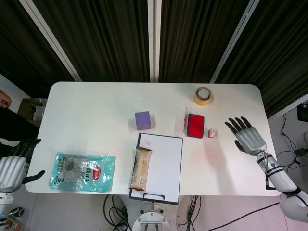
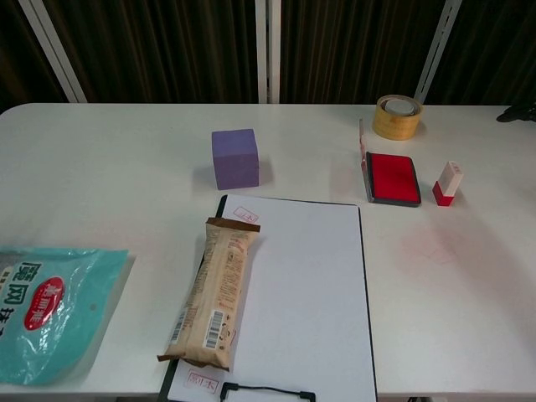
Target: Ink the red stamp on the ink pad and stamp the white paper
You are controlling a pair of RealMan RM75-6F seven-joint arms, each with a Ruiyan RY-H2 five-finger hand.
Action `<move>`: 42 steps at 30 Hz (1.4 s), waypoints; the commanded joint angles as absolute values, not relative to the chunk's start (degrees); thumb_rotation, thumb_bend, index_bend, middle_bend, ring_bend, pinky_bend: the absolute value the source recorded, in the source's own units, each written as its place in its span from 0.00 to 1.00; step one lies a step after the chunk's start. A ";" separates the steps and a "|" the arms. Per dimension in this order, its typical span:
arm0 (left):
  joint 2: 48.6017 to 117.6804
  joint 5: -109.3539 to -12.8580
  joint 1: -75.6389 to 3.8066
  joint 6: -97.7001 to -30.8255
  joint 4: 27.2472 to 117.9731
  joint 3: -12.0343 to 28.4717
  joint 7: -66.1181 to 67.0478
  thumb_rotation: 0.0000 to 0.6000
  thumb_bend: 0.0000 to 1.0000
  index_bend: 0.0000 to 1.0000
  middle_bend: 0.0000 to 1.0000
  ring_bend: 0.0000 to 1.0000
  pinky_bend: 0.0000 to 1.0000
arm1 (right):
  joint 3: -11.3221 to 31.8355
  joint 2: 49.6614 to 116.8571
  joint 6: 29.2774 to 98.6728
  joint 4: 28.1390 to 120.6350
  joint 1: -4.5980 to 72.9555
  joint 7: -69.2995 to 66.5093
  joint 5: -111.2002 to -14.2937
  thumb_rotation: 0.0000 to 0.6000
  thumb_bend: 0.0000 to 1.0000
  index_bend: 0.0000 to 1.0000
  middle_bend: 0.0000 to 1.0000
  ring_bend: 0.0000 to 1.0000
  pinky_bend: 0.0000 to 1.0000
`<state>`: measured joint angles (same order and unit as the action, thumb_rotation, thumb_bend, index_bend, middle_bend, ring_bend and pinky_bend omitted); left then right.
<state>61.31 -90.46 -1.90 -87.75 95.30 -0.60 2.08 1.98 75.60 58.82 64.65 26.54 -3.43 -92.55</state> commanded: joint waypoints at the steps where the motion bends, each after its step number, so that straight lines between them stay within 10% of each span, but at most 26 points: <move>1: 61.35 -90.37 -1.93 -87.62 95.13 -0.61 1.98 1.00 0.00 0.14 0.15 0.12 0.24 | 1.53 77.99 55.64 62.65 29.12 -5.56 -93.02 1.00 0.62 0.00 0.07 0.00 0.00; 11: 61.25 -89.54 -2.20 -86.91 94.56 -0.39 1.53 1.00 0.00 0.14 0.15 0.12 0.24 | 0.21 83.12 53.73 57.71 33.24 -10.74 -94.29 1.00 0.98 0.00 0.13 0.00 0.00; 42: 61.99 -89.13 -2.34 -86.42 93.15 -0.50 0.39 1.00 0.00 0.14 0.15 0.12 0.24 | -1.79 85.98 53.42 54.48 34.13 -10.72 -91.13 1.00 1.00 0.00 0.23 0.00 0.00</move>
